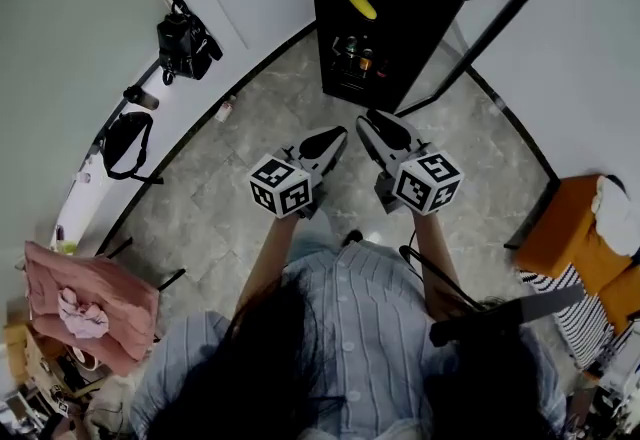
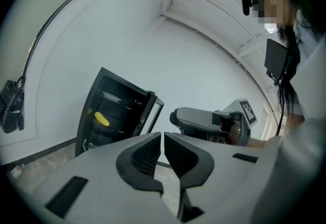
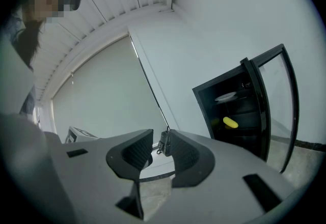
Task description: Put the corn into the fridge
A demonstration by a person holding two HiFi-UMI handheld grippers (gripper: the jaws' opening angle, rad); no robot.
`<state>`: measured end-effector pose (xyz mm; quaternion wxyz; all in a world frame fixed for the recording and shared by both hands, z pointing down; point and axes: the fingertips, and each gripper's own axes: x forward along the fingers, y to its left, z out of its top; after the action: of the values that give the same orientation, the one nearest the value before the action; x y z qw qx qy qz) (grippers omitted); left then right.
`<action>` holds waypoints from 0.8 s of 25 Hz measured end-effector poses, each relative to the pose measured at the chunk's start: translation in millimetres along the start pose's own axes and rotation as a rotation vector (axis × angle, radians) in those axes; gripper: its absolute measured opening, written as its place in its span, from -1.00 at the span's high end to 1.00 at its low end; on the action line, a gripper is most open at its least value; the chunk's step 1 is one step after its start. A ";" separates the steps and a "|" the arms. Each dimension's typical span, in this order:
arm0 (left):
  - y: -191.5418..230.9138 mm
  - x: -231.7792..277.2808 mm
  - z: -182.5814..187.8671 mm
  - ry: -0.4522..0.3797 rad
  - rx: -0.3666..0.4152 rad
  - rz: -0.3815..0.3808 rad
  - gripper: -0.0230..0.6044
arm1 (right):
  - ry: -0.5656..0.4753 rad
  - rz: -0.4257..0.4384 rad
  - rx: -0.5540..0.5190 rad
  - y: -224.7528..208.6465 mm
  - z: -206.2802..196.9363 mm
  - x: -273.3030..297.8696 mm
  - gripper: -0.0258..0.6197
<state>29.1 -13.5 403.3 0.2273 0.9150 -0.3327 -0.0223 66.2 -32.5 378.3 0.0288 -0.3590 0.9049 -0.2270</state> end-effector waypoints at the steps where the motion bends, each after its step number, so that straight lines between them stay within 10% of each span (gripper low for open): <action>1: -6.3 -3.6 -3.4 -0.002 0.001 0.006 0.90 | 0.005 0.008 0.003 3.3 -4.2 -6.7 0.58; 20: -80.6 -65.9 -51.1 -0.017 0.007 0.088 0.90 | 0.051 0.110 0.022 70.1 -60.8 -86.6 0.74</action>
<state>35.9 102.2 407.0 0.2219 0.9000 -0.3747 -0.0190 72.6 93.4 392.8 0.0220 -0.3026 0.9211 -0.2442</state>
